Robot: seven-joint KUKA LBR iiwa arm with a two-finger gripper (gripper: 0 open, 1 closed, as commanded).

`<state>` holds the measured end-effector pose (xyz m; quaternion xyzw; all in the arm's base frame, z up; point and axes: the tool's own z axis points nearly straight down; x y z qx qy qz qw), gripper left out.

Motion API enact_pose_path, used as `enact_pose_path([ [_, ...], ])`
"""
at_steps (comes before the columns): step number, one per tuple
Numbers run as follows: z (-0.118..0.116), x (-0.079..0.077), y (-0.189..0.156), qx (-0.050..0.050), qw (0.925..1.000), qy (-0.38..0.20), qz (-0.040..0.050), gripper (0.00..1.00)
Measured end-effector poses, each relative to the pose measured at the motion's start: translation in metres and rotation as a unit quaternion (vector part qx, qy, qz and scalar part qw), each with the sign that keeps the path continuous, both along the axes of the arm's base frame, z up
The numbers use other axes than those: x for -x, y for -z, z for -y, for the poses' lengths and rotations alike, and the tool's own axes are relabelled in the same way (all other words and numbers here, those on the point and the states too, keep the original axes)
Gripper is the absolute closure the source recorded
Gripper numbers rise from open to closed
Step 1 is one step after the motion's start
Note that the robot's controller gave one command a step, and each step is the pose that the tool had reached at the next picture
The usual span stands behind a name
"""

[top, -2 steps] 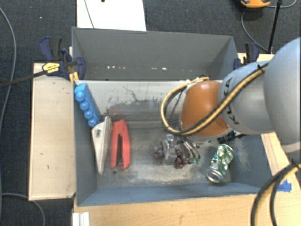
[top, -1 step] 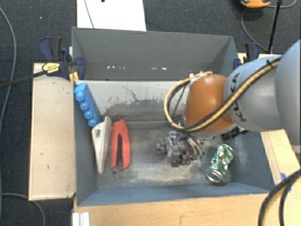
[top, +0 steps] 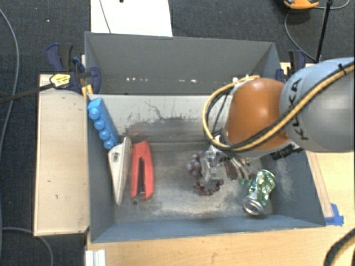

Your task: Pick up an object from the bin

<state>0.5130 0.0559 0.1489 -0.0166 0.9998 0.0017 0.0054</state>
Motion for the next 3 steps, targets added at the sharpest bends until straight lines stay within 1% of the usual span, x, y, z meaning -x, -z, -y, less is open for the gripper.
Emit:
enact_pose_path([
  [1, -0.003, 0.0, -0.046, -0.001, 1.0, -0.003, 0.0056, 1.0],
  [2, -0.018, 0.02, 0.006, -0.001, 0.9997, 0.025, 0.0007, 0.0],
  [3, -0.018, 0.02, 0.006, -0.001, 0.9997, 0.025, 0.001, 0.0],
])
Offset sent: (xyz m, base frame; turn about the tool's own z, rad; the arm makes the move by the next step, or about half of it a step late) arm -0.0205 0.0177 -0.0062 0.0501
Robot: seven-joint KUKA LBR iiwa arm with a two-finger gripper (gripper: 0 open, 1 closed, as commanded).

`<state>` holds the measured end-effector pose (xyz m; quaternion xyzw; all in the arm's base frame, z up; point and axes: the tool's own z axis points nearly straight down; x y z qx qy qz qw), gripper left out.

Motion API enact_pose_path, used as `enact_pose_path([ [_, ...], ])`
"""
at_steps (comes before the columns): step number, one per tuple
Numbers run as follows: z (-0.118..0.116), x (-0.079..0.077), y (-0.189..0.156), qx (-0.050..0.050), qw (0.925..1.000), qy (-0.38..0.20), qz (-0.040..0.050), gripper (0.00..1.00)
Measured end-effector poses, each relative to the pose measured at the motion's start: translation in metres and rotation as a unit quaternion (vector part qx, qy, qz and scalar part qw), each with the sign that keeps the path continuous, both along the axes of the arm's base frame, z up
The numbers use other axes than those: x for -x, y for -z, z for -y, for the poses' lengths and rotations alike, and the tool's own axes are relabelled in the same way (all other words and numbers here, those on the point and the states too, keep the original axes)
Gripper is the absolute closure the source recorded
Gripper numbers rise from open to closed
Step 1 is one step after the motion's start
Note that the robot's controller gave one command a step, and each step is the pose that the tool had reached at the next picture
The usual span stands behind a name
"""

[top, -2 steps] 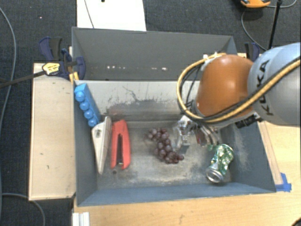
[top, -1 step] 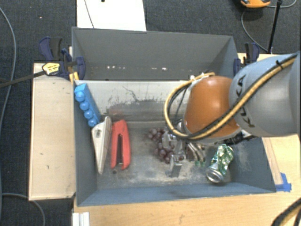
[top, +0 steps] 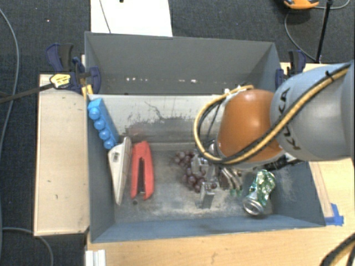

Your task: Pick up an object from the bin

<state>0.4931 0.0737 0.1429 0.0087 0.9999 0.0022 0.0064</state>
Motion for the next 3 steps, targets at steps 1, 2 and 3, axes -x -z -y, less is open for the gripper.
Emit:
enact_pose_path([
  [1, 0.008, -0.015, 0.031, -0.001, 0.9999, 0.013, 0.0028, 0.0],
  [2, 0.011, -0.018, 0.043, -0.001, 0.9998, 0.019, 0.001, 0.0],
  [3, 0.017, 0.009, 0.07, -0.003, 0.9994, 0.034, 0.0063, 1.0],
])
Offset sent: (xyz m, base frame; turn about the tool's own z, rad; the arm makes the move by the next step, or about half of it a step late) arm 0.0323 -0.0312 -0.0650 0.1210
